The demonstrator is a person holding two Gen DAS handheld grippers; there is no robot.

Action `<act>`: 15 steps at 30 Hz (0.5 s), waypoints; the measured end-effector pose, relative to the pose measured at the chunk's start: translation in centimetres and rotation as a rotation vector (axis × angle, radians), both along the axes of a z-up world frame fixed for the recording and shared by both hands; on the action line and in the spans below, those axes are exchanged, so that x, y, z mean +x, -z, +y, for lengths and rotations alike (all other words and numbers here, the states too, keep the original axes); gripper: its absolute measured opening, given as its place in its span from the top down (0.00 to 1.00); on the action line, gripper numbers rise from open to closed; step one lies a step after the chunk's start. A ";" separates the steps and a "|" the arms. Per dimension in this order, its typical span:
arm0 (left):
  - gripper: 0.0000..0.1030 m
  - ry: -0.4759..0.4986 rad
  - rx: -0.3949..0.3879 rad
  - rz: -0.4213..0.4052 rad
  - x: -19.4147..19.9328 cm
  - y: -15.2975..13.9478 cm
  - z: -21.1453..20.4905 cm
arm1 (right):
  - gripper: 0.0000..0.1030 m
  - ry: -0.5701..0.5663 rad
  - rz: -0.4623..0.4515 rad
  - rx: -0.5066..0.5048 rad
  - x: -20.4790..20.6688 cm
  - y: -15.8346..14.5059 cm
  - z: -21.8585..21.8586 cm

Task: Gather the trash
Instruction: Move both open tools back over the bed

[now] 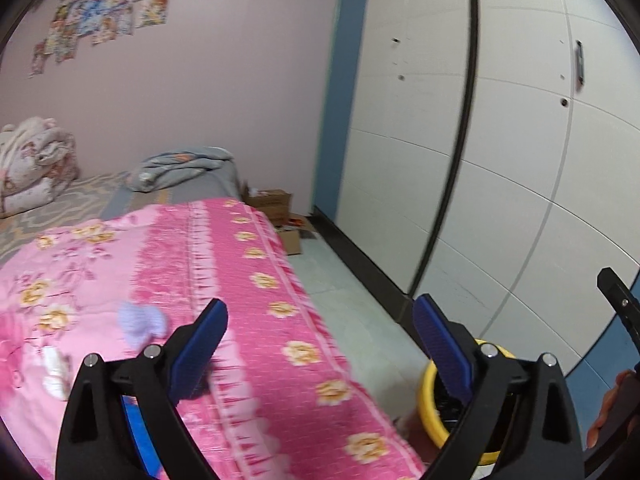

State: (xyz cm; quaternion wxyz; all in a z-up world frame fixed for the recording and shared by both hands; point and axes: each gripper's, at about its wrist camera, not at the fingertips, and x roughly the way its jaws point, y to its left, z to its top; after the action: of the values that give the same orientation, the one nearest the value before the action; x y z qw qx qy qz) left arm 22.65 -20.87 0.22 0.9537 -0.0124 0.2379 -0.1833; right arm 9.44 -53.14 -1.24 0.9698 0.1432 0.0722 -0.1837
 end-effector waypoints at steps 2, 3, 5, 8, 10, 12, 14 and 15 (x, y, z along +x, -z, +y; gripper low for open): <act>0.11 -0.033 -0.001 -0.006 -0.2 -0.3 1.9 | 0.08 -0.036 0.007 -0.007 1.2 -0.9 1.1; 0.10 -0.049 -0.004 -0.007 -0.2 -0.4 2.8 | 0.08 -0.051 0.010 -0.012 1.5 -1.1 1.8; 0.10 -0.089 -0.002 -0.012 -0.1 -0.5 5.0 | 0.08 -0.093 0.029 -0.023 2.4 -1.5 3.4; 0.09 -0.155 0.015 -0.011 0.1 -0.3 8.1 | 0.08 -0.152 0.048 -0.034 3.7 -1.9 5.8; 0.09 -0.190 0.020 -0.004 0.4 -0.1 10.0 | 0.08 -0.190 0.061 -0.045 4.7 -2.0 7.4; 0.09 -0.230 0.024 0.004 0.6 0.3 12.0 | 0.08 -0.239 0.080 -0.045 6.0 -1.8 9.3; 0.09 -0.278 0.030 0.017 1.1 1.0 14.4 | 0.08 -0.281 0.103 -0.048 6.9 -1.2 10.8; 0.09 -0.300 0.031 0.028 1.4 1.4 15.6 | 0.08 -0.296 0.114 -0.051 7.4 -1.0 11.5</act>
State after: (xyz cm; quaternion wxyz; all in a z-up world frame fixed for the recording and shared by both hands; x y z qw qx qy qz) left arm 24.00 -5.26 -1.16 0.9671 -0.0355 0.2496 -0.0347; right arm 16.83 -41.64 -0.24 0.9839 0.0959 0.1426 -0.0484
